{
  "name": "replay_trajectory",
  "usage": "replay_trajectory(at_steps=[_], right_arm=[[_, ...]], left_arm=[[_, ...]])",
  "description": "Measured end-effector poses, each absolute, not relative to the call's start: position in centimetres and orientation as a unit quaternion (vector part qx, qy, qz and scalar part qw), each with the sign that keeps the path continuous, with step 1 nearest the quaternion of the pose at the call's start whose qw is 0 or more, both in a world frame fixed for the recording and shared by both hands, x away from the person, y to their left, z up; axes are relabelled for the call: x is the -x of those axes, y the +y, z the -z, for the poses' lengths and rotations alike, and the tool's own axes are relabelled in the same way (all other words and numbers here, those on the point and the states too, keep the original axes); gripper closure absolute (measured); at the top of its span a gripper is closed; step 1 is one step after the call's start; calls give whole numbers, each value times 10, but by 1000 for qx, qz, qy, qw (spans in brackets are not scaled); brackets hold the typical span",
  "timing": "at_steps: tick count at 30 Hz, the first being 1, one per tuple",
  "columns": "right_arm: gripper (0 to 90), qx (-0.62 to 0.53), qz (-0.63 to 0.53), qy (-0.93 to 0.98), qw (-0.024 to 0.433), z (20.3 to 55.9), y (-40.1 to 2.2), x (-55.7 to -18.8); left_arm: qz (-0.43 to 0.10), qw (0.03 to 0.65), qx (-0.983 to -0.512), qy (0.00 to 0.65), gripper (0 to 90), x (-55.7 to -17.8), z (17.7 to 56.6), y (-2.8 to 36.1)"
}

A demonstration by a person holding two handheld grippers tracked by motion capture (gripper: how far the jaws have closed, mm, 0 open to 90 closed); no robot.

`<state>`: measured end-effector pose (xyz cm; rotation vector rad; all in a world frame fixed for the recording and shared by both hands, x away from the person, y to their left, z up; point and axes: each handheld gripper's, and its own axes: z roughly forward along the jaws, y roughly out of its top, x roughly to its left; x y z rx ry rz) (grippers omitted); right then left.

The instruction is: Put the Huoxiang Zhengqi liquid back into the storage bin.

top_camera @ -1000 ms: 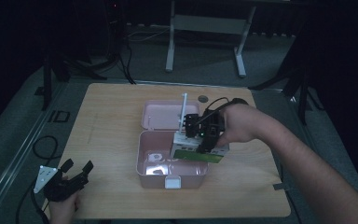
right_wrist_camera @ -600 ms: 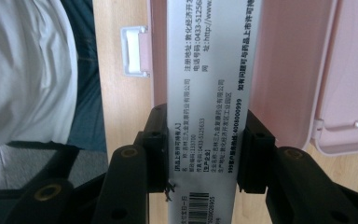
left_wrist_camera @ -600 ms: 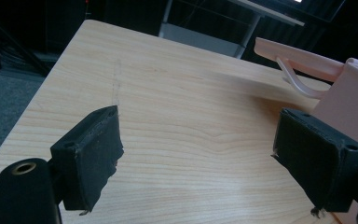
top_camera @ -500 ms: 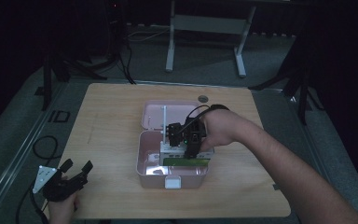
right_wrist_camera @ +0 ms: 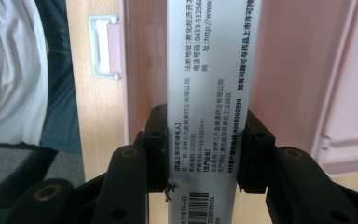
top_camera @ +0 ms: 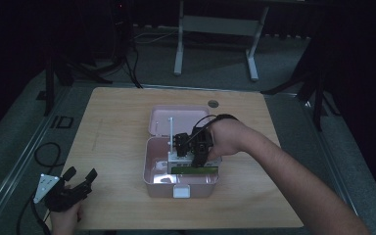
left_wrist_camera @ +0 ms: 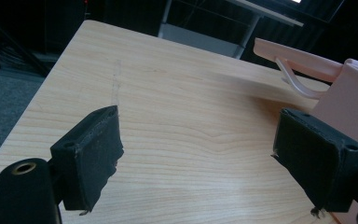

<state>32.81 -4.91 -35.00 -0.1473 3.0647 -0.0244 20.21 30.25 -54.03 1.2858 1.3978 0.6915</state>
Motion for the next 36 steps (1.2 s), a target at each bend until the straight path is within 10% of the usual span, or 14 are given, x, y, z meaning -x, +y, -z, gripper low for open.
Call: replay_trajectory(at_steps=[36], right_arm=[[618, 61, 36, 997, 27, 419, -42, -331]], left_arm=[[-291, 532, -540, 584, 155, -202, 540, 304]])
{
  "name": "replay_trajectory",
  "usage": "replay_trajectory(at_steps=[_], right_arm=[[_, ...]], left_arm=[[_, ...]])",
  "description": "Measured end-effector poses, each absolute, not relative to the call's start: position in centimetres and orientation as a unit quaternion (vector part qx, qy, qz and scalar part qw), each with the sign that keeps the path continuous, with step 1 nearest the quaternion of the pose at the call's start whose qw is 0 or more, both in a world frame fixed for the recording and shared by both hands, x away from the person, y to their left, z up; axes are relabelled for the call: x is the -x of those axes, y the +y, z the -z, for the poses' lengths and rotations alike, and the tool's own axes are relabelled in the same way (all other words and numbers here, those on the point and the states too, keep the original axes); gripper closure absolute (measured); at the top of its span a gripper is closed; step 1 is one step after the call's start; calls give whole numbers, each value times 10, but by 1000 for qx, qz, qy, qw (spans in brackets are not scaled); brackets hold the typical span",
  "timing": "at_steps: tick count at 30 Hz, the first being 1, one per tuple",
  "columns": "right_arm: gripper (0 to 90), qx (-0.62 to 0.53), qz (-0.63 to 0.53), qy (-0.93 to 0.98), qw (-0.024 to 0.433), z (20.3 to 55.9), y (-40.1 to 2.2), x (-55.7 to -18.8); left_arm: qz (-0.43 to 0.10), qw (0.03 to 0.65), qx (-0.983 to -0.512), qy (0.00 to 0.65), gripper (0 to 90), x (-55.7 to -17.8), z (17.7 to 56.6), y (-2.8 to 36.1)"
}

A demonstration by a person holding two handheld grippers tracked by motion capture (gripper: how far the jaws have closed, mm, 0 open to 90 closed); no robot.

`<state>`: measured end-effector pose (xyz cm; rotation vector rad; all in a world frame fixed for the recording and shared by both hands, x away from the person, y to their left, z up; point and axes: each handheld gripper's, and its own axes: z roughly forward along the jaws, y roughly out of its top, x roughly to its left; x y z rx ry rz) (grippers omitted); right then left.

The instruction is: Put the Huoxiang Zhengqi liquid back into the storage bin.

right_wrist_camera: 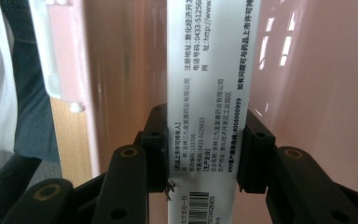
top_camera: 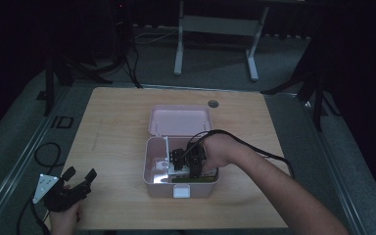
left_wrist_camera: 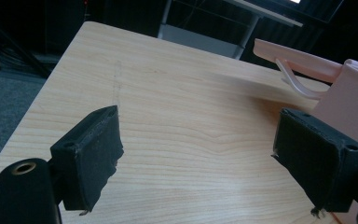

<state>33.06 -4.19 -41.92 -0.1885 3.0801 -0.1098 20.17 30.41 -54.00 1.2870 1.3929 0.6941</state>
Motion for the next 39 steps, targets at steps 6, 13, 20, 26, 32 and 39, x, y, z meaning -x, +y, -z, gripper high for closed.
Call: replay_trajectory(at_steps=[6, 13, 20, 26, 32, 39], right_arm=[[618, 45, 18, 999, 15, 431, -52, -336], [618, 48, 22, 998, 14, 444, -50, -336], [617, 42, 13, 999, 1, 452, -51, -341], [613, 42, 10, 999, -1, 454, -50, -342], [529, 44, 19, 999, 1, 453, -50, -341], [353, 28, -19, 999, 12, 429, -58, -344]], left_arm=[[-291, 531, -541, 584, 155, -202, 540, 304], [-290, 531, -542, 583, 154, -202, 540, 304], [-289, 532, -542, 583, 153, -203, 541, 304], [-289, 532, -543, 582, 153, -202, 541, 304], [-290, 533, -542, 582, 153, -202, 540, 304], [-289, 533, -541, 583, 153, -202, 541, 304]])
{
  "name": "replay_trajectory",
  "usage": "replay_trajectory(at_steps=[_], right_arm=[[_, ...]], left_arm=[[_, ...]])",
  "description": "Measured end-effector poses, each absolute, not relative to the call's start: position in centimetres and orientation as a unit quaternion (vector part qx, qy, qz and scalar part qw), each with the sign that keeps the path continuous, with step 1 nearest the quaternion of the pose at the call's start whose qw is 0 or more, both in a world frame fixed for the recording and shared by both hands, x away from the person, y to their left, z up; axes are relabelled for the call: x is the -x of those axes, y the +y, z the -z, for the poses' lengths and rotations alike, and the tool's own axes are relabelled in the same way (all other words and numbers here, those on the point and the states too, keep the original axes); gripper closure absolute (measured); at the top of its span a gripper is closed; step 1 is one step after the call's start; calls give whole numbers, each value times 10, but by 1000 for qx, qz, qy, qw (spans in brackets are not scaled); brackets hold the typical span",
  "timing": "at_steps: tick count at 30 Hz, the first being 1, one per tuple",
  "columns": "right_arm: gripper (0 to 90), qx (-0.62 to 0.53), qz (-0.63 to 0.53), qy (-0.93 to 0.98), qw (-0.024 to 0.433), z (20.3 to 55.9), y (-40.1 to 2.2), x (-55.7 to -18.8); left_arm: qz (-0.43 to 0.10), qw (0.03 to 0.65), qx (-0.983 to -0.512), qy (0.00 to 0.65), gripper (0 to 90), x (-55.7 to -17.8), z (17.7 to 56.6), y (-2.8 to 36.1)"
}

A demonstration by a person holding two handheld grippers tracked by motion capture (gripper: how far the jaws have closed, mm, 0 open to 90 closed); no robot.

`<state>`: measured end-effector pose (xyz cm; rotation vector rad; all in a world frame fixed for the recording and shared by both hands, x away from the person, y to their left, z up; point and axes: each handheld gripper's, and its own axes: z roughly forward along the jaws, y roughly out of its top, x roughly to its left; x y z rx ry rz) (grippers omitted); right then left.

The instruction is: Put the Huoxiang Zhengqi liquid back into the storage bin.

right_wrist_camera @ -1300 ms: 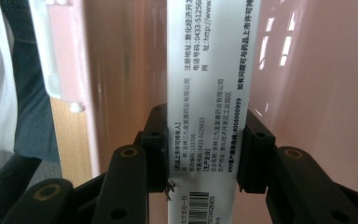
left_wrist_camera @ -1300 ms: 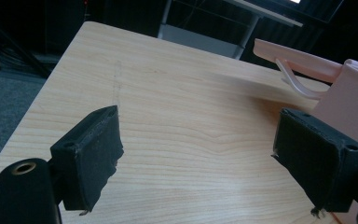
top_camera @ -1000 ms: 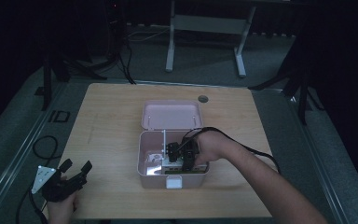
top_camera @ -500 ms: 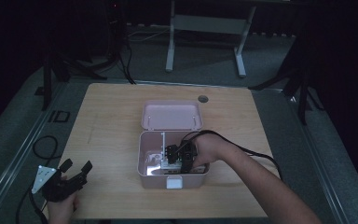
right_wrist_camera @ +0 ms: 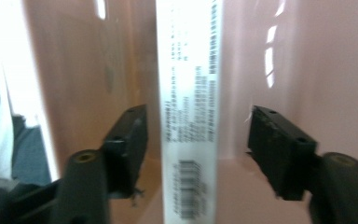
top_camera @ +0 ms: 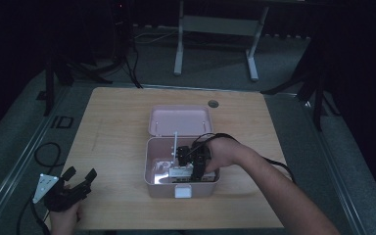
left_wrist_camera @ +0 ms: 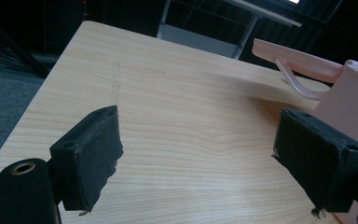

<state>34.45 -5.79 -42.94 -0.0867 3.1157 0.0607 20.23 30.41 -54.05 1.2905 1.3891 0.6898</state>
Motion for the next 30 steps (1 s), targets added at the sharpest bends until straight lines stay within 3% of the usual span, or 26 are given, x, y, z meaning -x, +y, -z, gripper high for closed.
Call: replay_trajectory(at_steps=[7, 21, 30], right_arm=[[148, 10, -83, 996, 24, 401, -71, -349], [137, 11, -170, 985, 20, 371, -100, -345], [137, -40, -239, 969, 53, 362, -143, -348]], left_arm=[[-290, 534, -541, 582, 153, -202, 540, 303], [-288, 537, -538, 582, 152, -202, 540, 303], [-288, 535, -539, 583, 152, -202, 540, 303]])
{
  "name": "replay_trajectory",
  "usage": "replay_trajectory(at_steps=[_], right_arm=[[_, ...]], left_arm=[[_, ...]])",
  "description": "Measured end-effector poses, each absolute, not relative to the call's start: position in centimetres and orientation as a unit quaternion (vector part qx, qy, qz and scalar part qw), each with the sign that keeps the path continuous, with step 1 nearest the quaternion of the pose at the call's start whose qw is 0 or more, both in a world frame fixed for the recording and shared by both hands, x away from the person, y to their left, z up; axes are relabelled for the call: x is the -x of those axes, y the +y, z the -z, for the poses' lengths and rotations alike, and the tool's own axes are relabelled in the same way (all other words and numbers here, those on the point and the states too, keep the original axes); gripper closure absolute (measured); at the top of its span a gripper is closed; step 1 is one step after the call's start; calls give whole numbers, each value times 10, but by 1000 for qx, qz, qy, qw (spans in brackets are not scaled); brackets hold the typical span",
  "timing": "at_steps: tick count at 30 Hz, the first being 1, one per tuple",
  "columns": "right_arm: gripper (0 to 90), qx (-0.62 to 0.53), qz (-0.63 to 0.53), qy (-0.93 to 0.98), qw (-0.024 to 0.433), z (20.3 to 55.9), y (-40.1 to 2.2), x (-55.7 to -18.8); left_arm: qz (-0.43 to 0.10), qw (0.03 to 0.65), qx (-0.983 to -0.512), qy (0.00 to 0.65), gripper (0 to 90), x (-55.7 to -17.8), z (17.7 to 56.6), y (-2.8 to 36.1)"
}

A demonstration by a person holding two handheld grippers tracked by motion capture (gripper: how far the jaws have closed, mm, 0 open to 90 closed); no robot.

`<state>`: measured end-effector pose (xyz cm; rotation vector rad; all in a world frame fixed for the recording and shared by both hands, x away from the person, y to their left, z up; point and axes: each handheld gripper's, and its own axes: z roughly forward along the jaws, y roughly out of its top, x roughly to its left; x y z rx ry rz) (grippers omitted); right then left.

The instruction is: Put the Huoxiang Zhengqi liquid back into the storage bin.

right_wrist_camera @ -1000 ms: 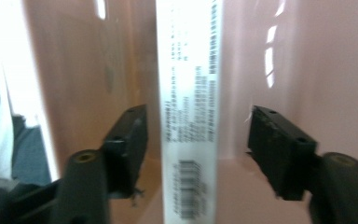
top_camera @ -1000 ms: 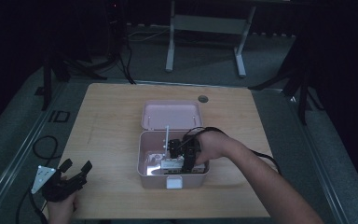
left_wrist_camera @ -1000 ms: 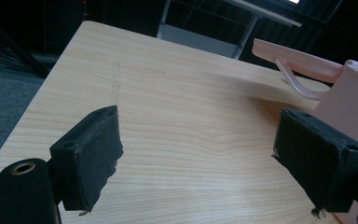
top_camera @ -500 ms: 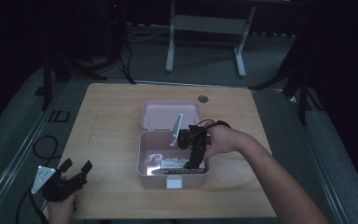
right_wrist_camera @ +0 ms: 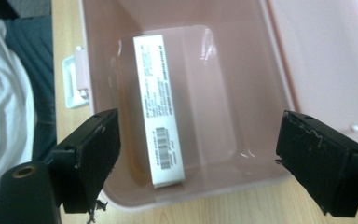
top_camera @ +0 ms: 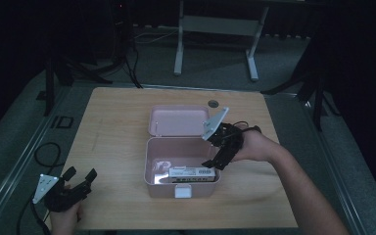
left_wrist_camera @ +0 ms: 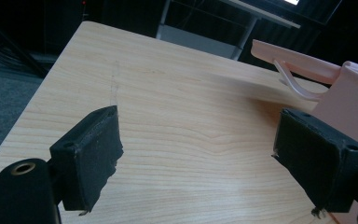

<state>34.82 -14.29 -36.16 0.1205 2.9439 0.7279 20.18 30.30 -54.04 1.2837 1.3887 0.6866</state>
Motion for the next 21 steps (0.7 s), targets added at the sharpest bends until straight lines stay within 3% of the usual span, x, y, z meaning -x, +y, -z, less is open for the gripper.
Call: replay_trajectory(at_steps=[21], right_arm=[[138, -183, -313, 928, 90, 393, -245, -341]], left_arm=[[-283, 532, -547, 580, 152, -205, 541, 298]])
